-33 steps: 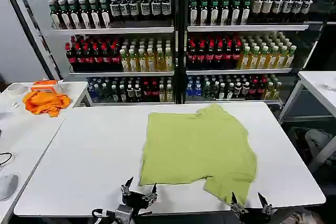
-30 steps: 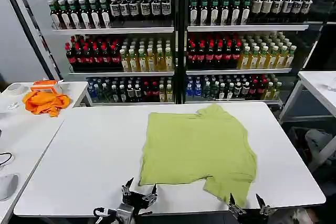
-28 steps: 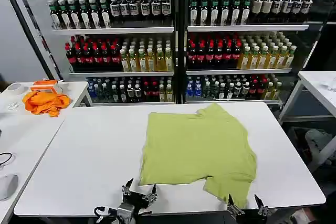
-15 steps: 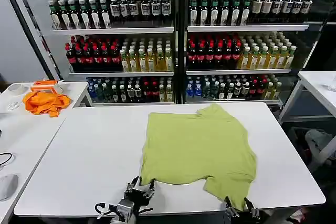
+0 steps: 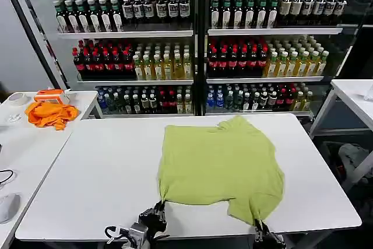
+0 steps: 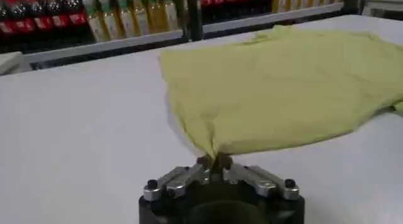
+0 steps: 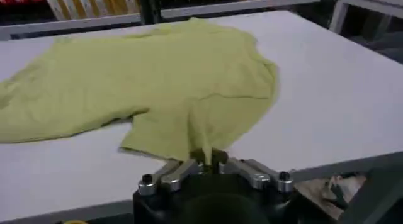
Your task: Fold and organize the clothes.
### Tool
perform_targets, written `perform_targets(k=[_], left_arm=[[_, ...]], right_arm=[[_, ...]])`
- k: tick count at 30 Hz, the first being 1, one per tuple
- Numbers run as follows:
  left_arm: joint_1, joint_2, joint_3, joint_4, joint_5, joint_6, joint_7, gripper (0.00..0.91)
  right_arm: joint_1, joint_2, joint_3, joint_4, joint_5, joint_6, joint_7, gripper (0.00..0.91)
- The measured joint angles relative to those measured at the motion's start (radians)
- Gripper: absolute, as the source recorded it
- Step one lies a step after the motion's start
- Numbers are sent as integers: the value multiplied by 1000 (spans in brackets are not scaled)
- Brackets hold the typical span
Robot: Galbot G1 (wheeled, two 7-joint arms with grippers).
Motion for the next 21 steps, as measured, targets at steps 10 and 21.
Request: perform_targets(k=[10,21], left_arm=[[56,34,-44,-125,-24,-28,11,20],[89,99,-80,-235,-32,-31,36,20]], right_arm=[[-73,-29,40,129,-7,9,-12,0],[-47,-103,121,186,34,-1,-20,0]])
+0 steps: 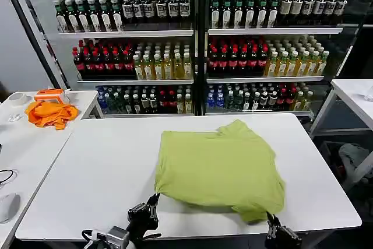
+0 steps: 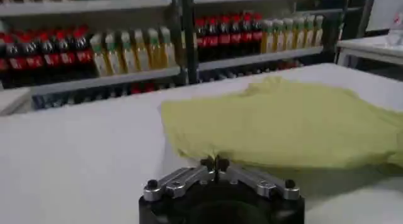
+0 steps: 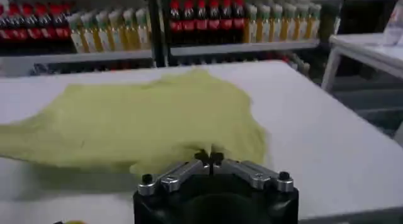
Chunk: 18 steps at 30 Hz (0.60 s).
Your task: Fold and organize the clothes.
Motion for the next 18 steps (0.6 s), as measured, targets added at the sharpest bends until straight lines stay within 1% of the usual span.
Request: perform_targets(k=[4,9,18], left_arm=[[-19,21,6,5,-4,0,11,20],[-70,36,25,55,-15,-1,21,20],[-203,30,73,190,-30,-3,26,20]], right_arm=[[52,-39,12,-31,26,-5,-1,0],[140,-89,11,-96,58,-14,-1,0],[309,-161,-22,-241,96,-23,-6,0]])
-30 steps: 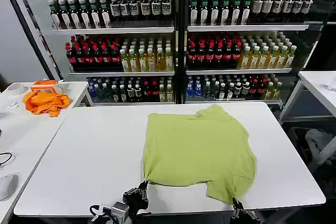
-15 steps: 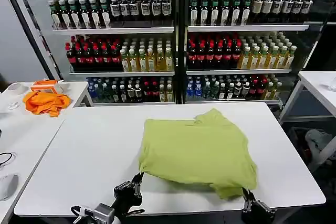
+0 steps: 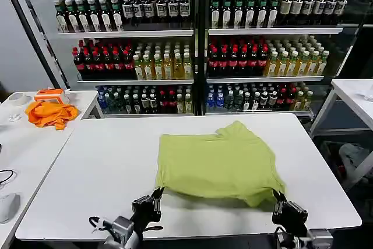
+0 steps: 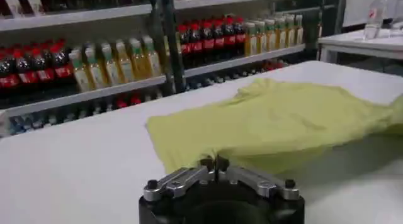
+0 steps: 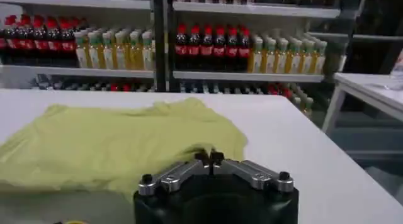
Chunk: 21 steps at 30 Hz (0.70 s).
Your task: Fold and organize the clothes.
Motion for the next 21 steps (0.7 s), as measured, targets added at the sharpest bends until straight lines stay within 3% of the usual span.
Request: perform_targets(k=[15,16,17,18,19,21], left_arm=[[-175,-21,65,186,-1,4,-3,20],[-181,-24,67,194,-1,4,-4,30],[-186,-25,68,200,-1,4,-4,101],[-190,-26,69,204,0,4,-4,786],[-194,-27,69,208,-1,5,-4,907],[-199,-28,68,213,-3,5,-4,907]], right_arm=[[261,-76,-93,-211,6,-25,-29,0],[274,-76,-100,-224,4,-27,-31,0],[284,-76,-107,-235,2,-30,-34,0],[292,-76,-113,-245,-2,-32,-37,484],[298,-74,-119,-254,-6,-34,-40,907],[310,-72,-125,-266,-11,-36,-45,907]])
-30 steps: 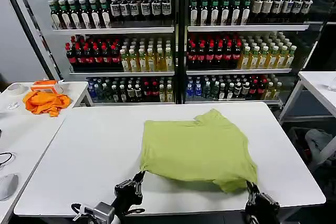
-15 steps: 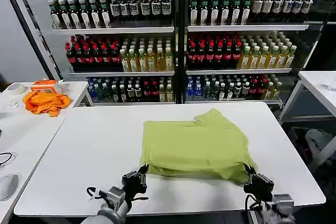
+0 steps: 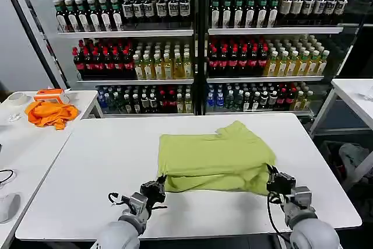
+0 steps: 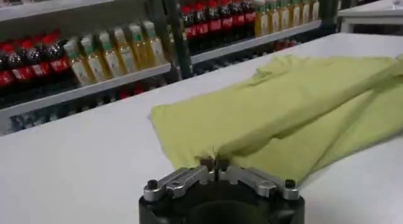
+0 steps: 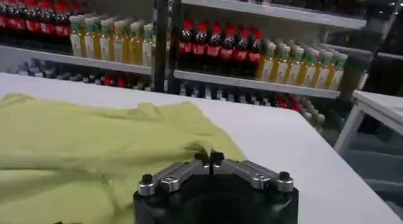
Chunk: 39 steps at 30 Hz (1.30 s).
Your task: Fold and organize the clothes.
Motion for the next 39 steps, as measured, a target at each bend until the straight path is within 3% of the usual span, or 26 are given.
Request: perform_targets(k=[8,21,22,23,24,25,26,39], left_arm=[[2,-4,-12,-3,-4,-7,2,907],[53,-23,-24,-25,-4,-13,-2,887],[53,-25,-22,-23,-5,-13,-3,474],[53,-28,-21,-21,-6,-13,-4,292],[52,-30,-19,-18,-6,-13,-4,161],[51,-32,-19,-15,-6,-14,-5,40],[51,-33,-18,-12,-6,-15,-6,40],[48,-31,-17,18,-13,-28,-3,20]], right_arm=[[4,19,9,-5,-11,5,-16,907],[-133,74,126,52,21,-21,-3,907],[-139,78,130,52,29,-24,-3,907],[-144,82,134,50,38,-26,-2,887],[-148,86,136,46,49,-27,0,181],[-151,90,137,41,59,-28,2,181],[-154,93,138,36,69,-29,4,0],[-150,116,130,-26,146,-26,16,0]])
